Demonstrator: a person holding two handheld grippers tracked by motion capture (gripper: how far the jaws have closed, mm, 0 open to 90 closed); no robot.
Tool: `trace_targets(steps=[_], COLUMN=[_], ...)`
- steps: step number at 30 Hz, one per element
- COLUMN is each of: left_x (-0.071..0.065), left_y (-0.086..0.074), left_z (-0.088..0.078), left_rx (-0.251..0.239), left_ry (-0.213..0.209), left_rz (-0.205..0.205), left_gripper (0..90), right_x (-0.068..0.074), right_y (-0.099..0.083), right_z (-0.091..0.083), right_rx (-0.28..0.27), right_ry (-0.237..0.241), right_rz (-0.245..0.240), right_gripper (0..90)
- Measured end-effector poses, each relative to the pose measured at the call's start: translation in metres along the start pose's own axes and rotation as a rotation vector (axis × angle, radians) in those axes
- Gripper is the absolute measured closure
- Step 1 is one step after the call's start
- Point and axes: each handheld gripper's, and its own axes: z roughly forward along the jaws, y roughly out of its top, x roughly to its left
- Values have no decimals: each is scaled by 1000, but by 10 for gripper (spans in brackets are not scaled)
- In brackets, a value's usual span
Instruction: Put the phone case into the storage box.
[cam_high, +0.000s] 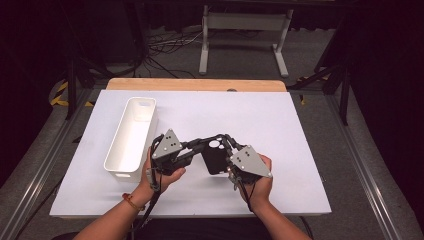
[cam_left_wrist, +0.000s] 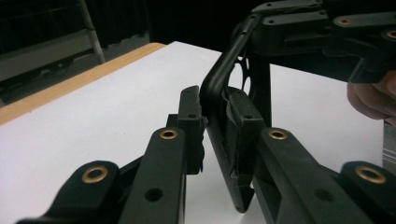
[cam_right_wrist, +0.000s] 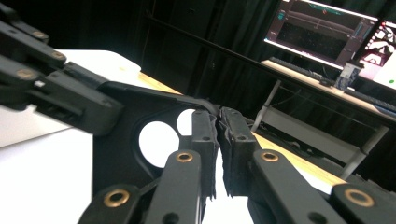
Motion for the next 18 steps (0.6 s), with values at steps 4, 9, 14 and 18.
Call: trace_targets(steps=[4,9,14,18], left_x=[2,1,1,2], left_y=[1,3,5,6], left_z=[-5,-11,-17,-21], left_rx=[-9,-15,-19,-18], left_ry=[11,26,32,35], left_rz=[28,70,115,133], left_gripper=[814,816,821,822], right_x=[5,6,5,6], right_y=[0,1,1,2], right_z=[-3,-5,-5,-5], right_rx=[-16,-32,-32,-40], right_ry=[8,29,60,72], right_rz=[-13,-5,7,-2], right_gripper=[850,844,828,777])
